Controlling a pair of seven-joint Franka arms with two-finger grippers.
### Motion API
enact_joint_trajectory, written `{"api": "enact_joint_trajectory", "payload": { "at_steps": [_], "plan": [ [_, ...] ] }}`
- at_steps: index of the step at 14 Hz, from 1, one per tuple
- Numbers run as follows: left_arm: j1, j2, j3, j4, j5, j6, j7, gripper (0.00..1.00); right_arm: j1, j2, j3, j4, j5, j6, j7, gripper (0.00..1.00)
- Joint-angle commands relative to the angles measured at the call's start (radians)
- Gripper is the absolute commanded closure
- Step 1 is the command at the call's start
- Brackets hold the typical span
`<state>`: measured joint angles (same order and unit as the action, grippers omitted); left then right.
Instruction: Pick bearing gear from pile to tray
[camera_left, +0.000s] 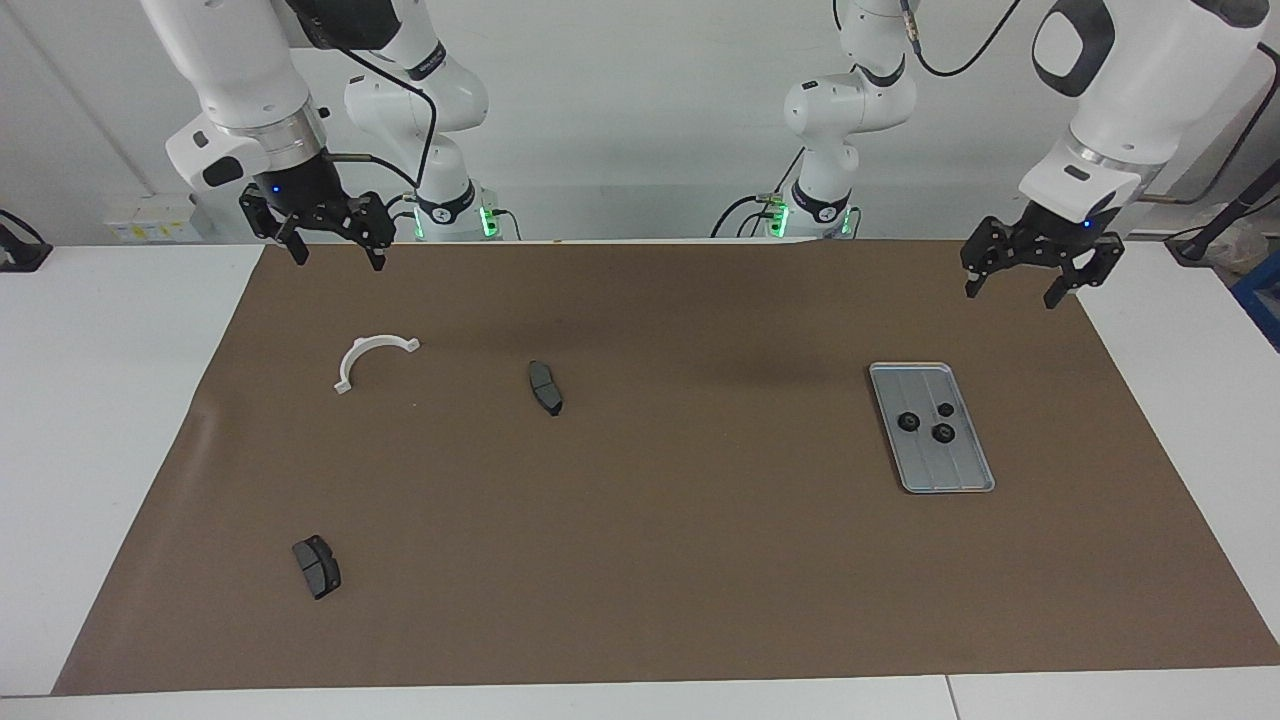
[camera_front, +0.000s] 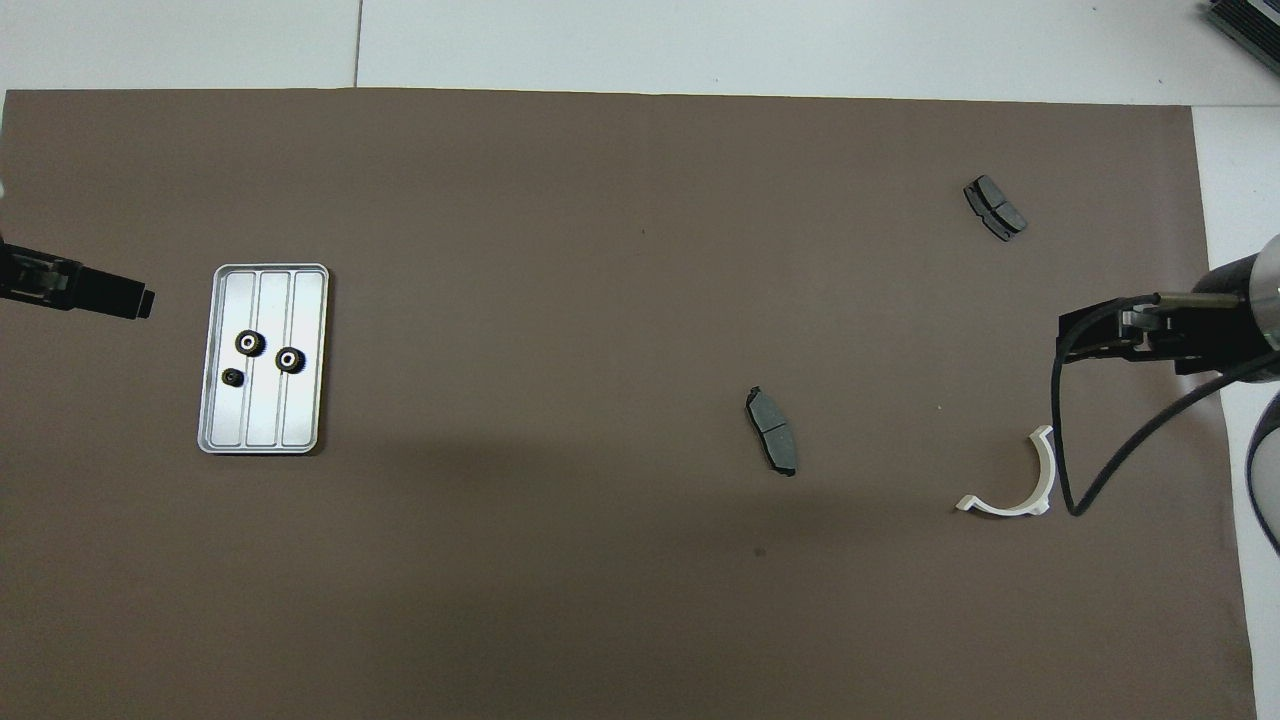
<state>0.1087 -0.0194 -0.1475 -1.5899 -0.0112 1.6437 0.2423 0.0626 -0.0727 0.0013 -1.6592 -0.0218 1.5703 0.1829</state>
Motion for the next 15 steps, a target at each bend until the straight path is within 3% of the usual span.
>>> {"api": "enact_joint_trajectory", "payload": {
  "at_steps": [1,15],
  "plan": [
    [-0.009,-0.017,-0.006,-0.013,0.008,-0.024,-0.018,0.0,0.0,-0.018,0.002,-0.025,0.02,0.016,-0.003,0.0],
    [0.0,-0.031,0.0,-0.022,0.008,-0.027,-0.017,0.0,0.006,-0.015,0.005,-0.031,0.023,0.057,-0.069,0.0]
  ]
}}
